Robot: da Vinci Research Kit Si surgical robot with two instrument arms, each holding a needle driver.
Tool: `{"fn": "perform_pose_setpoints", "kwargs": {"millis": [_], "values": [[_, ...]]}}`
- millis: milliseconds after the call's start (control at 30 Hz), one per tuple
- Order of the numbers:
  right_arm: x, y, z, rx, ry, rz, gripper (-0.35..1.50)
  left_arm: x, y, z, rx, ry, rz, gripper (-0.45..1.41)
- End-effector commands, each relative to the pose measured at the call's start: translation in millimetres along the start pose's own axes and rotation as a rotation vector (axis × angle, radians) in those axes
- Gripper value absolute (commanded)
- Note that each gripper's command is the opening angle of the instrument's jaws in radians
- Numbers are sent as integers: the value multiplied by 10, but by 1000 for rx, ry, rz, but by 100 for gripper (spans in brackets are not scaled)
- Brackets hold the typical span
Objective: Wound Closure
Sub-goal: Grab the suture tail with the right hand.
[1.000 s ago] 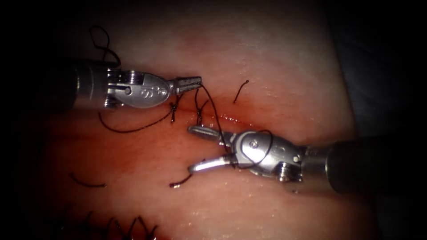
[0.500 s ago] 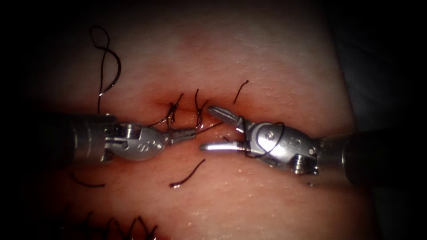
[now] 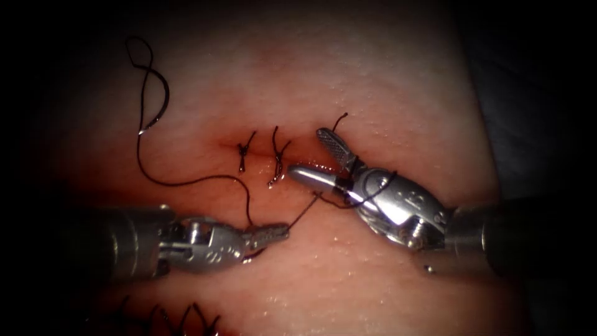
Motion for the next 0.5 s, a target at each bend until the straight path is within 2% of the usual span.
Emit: {"fn": "perform_pose_setpoints", "kwargs": {"millis": [33,167,333,500], "values": [[-11,2,2,-19,2,-3,98,1,-1,7,-1,1,-3,-45],[-10,12,-3,-72,-4,-14,101,7,-10,7,-3,2,-13,-45],[-14,19,-14,-124,-17,6,89,11,-23,14,-5,4,-30,-45],[-16,33,-13,-169,-55,14,89,15,-33,21,-5,5,-28,-45]]}}
